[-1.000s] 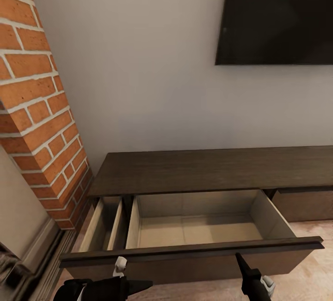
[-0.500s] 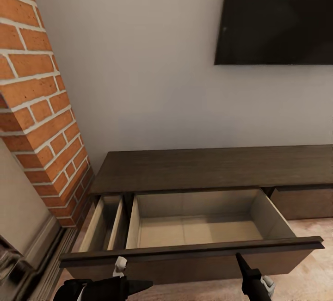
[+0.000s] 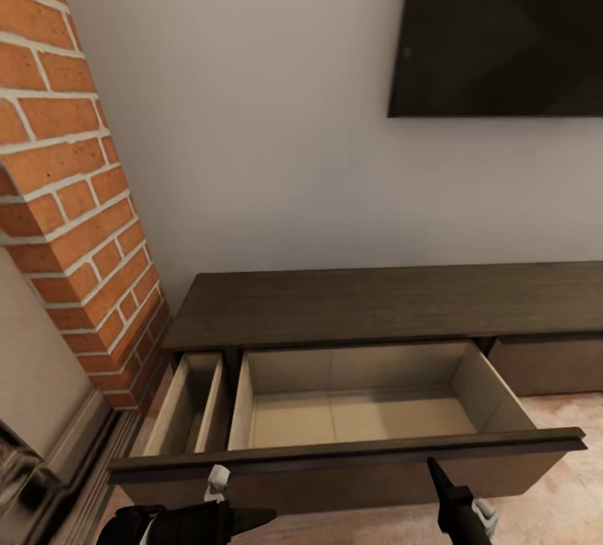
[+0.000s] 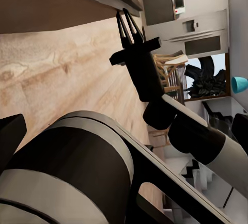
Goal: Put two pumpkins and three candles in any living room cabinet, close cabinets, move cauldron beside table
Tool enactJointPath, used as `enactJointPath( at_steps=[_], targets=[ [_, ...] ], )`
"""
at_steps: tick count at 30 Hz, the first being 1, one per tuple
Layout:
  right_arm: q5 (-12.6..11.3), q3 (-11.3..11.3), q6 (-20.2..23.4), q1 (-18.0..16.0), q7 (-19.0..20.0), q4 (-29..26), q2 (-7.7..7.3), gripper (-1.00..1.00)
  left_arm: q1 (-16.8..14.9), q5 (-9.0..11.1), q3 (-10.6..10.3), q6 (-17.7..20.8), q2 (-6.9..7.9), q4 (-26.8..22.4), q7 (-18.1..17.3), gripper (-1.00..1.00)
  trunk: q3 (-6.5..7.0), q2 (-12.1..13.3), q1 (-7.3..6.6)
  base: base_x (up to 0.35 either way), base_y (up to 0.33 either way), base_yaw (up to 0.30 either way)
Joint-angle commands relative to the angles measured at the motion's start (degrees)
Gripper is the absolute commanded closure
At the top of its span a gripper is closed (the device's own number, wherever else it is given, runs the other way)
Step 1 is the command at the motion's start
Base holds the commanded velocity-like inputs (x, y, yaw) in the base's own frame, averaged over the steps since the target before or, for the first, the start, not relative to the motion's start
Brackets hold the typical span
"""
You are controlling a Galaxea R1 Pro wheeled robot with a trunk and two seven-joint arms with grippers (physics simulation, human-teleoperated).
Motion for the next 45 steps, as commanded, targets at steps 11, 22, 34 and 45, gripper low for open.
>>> enactJointPath(
  at_steps=[11,22,34,45],
  targets=[
    [-0.4,1.3,0.9,0.0,1.2,-1.6,-0.03,1.0,0.0,0.1,0.0,0.6,0.0,0.0,-0.1,-1.0,-0.05,0.0,-0.03,-0.007,0.0,0.0],
    [-0.4,1.3,0.9,0.0,1.2,-1.6,-0.03,-1.0,0.0,0.1,0.0,0.6,0.0,0.0,-0.1,-1.0,-0.05,0.0,-0.03,-0.022,0.0,0.0],
    [-0.4,1.3,0.9,0.0,1.2,-1.5,-0.03,-1.0,0.0,0.1,0.0,0.6,0.0,0.0,-0.1,-1.0,-0.05,0.0,-0.03,-0.222,0.0,0.0],
    [-0.4,1.3,1.7,0.0,0.8,-1.5,-0.09,-1.0,0.0,0.2,0.0,0.7,0.08,0.0,-0.3,-1.0,-0.05,0.0,-0.03,-0.076,0.0,0.0]
  ],
)
